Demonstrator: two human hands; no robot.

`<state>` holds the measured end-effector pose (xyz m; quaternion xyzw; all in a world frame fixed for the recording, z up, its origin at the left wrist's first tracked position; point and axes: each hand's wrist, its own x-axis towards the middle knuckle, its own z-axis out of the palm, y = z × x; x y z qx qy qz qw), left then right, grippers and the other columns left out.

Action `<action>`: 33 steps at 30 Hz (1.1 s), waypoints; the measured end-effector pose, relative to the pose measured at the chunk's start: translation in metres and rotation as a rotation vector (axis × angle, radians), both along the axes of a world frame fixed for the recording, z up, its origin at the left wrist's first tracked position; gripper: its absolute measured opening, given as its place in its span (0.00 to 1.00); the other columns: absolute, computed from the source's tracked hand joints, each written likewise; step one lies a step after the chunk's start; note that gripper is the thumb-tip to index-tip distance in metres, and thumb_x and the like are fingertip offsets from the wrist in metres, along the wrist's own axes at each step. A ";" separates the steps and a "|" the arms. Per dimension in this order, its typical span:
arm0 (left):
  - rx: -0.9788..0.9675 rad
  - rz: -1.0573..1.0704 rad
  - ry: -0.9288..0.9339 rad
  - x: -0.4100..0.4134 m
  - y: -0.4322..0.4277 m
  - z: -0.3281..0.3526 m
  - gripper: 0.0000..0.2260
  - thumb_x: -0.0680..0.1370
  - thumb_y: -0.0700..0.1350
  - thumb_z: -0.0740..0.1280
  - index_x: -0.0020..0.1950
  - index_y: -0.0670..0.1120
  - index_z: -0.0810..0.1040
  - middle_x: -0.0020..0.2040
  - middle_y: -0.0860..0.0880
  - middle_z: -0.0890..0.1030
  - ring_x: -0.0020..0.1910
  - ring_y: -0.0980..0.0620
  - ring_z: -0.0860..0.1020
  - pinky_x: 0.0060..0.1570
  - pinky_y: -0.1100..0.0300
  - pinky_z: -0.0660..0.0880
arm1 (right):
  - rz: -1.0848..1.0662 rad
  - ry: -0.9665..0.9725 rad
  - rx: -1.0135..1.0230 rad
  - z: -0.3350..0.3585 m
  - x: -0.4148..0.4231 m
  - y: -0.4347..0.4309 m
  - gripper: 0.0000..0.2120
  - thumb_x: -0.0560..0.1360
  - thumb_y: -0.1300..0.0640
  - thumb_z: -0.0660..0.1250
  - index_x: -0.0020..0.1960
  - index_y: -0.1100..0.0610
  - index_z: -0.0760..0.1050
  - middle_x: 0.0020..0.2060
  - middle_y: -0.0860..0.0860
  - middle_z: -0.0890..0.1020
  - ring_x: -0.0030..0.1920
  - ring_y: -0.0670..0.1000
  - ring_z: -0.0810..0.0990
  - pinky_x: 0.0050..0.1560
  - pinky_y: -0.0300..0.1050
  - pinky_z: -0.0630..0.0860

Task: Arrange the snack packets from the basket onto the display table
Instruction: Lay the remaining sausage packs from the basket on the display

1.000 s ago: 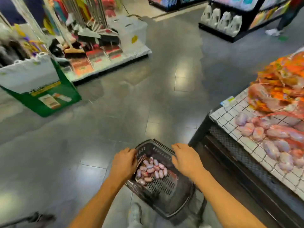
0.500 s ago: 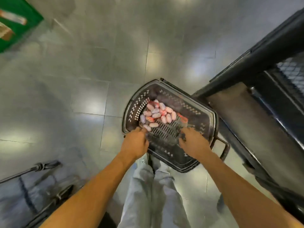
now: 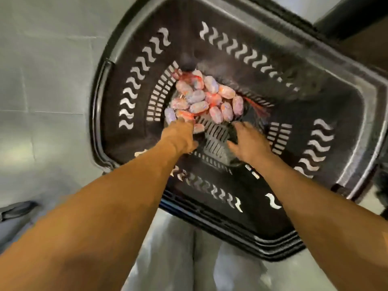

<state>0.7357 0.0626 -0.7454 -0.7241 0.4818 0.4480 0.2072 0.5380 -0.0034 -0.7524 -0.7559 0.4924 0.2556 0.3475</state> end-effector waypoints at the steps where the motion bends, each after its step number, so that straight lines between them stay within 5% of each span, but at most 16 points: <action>1: -0.009 -0.005 0.019 -0.001 -0.004 -0.017 0.27 0.76 0.54 0.69 0.72 0.45 0.68 0.69 0.41 0.71 0.67 0.40 0.71 0.65 0.45 0.71 | -0.002 -0.007 -0.019 -0.016 0.002 -0.003 0.31 0.75 0.45 0.69 0.74 0.52 0.63 0.69 0.57 0.69 0.68 0.61 0.70 0.66 0.58 0.72; 6: -0.026 -0.006 0.051 -0.010 -0.011 -0.084 0.28 0.73 0.54 0.73 0.70 0.49 0.70 0.65 0.44 0.73 0.63 0.42 0.73 0.64 0.46 0.73 | 0.027 -0.102 -0.171 -0.080 0.014 -0.016 0.38 0.73 0.46 0.73 0.77 0.51 0.59 0.78 0.55 0.53 0.78 0.61 0.49 0.72 0.62 0.65; 11: -0.109 -0.116 -0.052 -0.020 0.000 -0.121 0.35 0.70 0.54 0.76 0.73 0.53 0.65 0.70 0.43 0.61 0.69 0.38 0.63 0.65 0.41 0.70 | -0.053 -0.137 -0.213 -0.126 0.030 -0.019 0.46 0.68 0.39 0.75 0.78 0.53 0.60 0.80 0.59 0.47 0.78 0.64 0.39 0.79 0.59 0.45; 17: -0.309 -0.188 -0.137 -0.030 0.010 -0.132 0.23 0.77 0.46 0.68 0.70 0.44 0.67 0.70 0.39 0.61 0.68 0.38 0.61 0.59 0.47 0.71 | -0.146 -0.121 -0.400 -0.154 0.045 -0.008 0.31 0.68 0.45 0.77 0.66 0.46 0.68 0.79 0.52 0.50 0.79 0.62 0.44 0.68 0.70 0.65; 21: -0.351 -0.121 -0.049 -0.024 0.010 -0.130 0.21 0.75 0.41 0.69 0.66 0.42 0.69 0.68 0.40 0.63 0.66 0.40 0.63 0.58 0.48 0.71 | -0.058 -0.152 -0.438 -0.153 0.032 -0.016 0.32 0.66 0.47 0.79 0.64 0.51 0.69 0.75 0.54 0.58 0.77 0.62 0.53 0.62 0.63 0.74; 23: -0.369 -0.014 0.054 -0.021 0.010 -0.124 0.24 0.70 0.39 0.73 0.64 0.42 0.71 0.66 0.41 0.66 0.63 0.42 0.66 0.61 0.50 0.72 | -0.042 -0.212 -0.435 -0.145 0.023 -0.020 0.31 0.67 0.44 0.77 0.63 0.56 0.72 0.70 0.55 0.65 0.71 0.60 0.62 0.63 0.55 0.74; 26: -0.402 0.303 0.171 -0.016 0.009 -0.101 0.19 0.72 0.34 0.71 0.62 0.37 0.74 0.59 0.38 0.75 0.52 0.45 0.74 0.51 0.73 0.72 | -0.239 -0.307 -0.245 -0.116 0.017 -0.022 0.26 0.71 0.49 0.74 0.65 0.57 0.72 0.61 0.55 0.74 0.59 0.52 0.70 0.57 0.40 0.67; 30: -0.426 0.586 0.136 -0.006 0.006 -0.064 0.16 0.68 0.40 0.75 0.54 0.45 0.78 0.46 0.48 0.81 0.44 0.49 0.78 0.48 0.59 0.75 | -0.436 -0.351 -0.103 -0.055 0.008 -0.021 0.20 0.72 0.51 0.75 0.60 0.55 0.73 0.44 0.49 0.80 0.35 0.46 0.75 0.38 0.26 0.66; 33: -0.372 0.787 0.131 0.000 -0.017 -0.026 0.18 0.65 0.45 0.79 0.47 0.48 0.74 0.40 0.53 0.78 0.39 0.52 0.76 0.45 0.61 0.75 | -0.522 -0.339 -0.062 -0.011 0.000 -0.019 0.17 0.68 0.55 0.77 0.51 0.49 0.72 0.43 0.47 0.82 0.39 0.48 0.79 0.31 0.33 0.66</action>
